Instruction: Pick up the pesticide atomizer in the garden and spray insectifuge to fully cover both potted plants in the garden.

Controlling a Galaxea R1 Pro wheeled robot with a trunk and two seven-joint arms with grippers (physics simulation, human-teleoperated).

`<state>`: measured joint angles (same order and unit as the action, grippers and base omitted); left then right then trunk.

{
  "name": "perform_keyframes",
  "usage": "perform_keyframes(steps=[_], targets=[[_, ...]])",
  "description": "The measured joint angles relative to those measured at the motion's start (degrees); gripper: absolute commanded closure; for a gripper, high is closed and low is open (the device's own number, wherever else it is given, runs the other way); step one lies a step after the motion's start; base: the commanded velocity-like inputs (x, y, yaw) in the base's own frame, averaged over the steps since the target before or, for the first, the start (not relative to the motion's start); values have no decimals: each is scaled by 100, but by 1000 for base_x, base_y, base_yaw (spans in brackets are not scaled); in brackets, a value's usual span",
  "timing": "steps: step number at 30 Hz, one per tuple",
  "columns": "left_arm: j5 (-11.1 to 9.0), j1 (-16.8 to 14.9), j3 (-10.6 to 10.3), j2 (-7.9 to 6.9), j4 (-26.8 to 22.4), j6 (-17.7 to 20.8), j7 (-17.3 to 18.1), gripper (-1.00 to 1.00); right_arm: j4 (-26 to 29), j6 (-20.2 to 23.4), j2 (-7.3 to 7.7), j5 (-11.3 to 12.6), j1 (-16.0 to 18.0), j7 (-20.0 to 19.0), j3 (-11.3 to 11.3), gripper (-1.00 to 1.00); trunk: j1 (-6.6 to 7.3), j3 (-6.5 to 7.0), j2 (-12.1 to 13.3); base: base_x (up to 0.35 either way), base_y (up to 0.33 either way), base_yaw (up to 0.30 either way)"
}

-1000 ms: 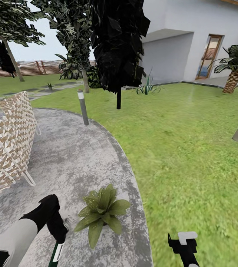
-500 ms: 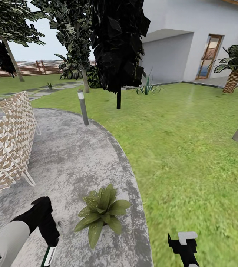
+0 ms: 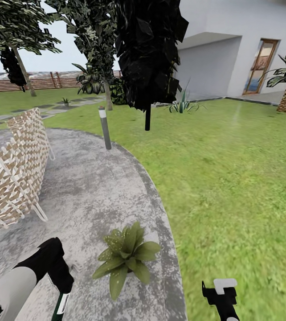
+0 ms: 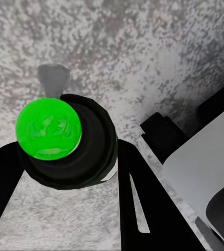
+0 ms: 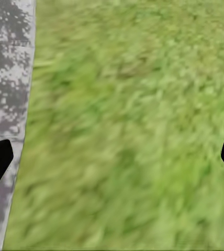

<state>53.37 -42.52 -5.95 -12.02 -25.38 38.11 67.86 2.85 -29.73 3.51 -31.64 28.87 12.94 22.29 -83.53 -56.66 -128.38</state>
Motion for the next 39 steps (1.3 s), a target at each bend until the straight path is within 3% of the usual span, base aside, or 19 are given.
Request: perform_keyframes(steps=[6,10,16,20,24,26,28,31,36,39], targets=[[-42,6,7,39,13,-4,-16,100,4,0,0,0,0,0,0,-100,-3,0,0,147,0,0],[-119,268,5,12,19,-139,-215,100,2,0,0,0,-1,0,-1,-100,-3,-1,0,4,0,0],[-761,372,13,27,312,-665,-854,100,-3,0,0,0,-1,0,0,-100,-3,0,0,0,0,0],[-924,374,14,30,318,-702,-959,100,-3,0,0,0,-12,0,0,-100,-3,0,0,0,0,0],[-913,378,-3,-75,322,-741,-953,100,-3,0,0,0,-17,0,0,-100,-3,0,0,0,0,0],[-922,392,-10,-249,337,-968,-959,100,-3,0,0,0,-17,0,-1,-100,-3,0,0,0,0,0],[-937,400,-7,-307,340,-1107,-959,100,-3,0,0,0,-18,0,0,-100,-3,0,0,0,0,0],[-949,403,-6,-239,330,-1153,-953,100,-3,0,0,0,-18,0,0,-100,-3,0,0,0,0,0],[-936,404,-15,180,252,-1114,-939,100,-3,0,0,0,-18,0,0,-100,-3,0,0,0,0,0],[-928,404,-29,204,257,-1117,-930,100,-3,0,0,0,-18,0,0,-100,-3,0,0,0,0,0]])
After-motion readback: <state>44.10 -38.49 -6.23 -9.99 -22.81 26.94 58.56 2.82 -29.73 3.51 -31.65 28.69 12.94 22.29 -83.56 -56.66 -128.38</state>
